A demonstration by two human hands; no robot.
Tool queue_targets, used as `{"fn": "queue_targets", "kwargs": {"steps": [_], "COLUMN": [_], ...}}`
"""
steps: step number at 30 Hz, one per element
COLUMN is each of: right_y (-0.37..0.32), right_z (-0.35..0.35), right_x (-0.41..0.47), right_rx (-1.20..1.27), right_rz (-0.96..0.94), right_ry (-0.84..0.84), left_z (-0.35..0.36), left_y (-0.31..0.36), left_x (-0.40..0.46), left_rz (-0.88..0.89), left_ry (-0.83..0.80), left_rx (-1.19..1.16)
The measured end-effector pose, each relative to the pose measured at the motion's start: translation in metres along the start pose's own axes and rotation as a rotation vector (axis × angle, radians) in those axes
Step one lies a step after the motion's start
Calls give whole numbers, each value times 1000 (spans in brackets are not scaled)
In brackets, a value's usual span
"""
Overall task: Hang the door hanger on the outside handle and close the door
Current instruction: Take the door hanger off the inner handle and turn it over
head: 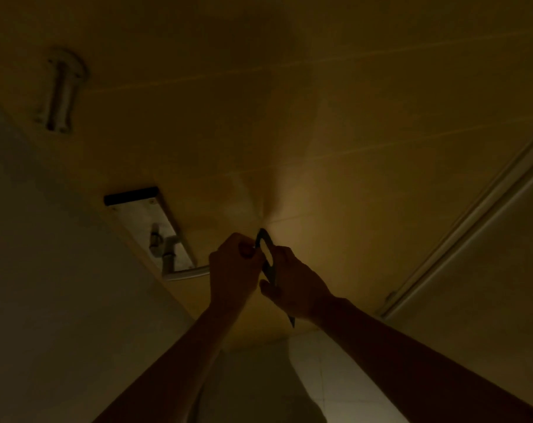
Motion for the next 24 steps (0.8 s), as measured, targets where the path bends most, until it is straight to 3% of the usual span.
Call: {"fn": "queue_targets", "kwargs": {"steps": [6, 10, 14, 19, 24], "right_y": [-4, -2, -8, -28, -60], "right_z": [-31, -48, -58, -66, -58], "right_x": [2, 2, -3, -13, -22], "right_rx": [-18, 171, 330, 409, 404], "right_rz": [32, 82, 24, -52, -82], "right_ry": [95, 158, 207, 125, -26], "left_z": [-9, -30, -48, -60, -82], "left_y": [24, 21, 6, -7, -16], "left_x": [21, 21, 4, -8, -20], "left_rz": [-68, 2, -86, -215, -444], "left_ry": [56, 112, -17, -114, 19], "left_rx": [-327, -163, -205, -207, -583]}}
Point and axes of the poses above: each hand's wrist, its own x-axis towards the middle knuckle, its own z-axis out of the palm, y = z × x, the point moved 1 cm from there along x, towards the middle knuckle, and after that the axes turned 15 degrees about z, right-handed, at the moved point
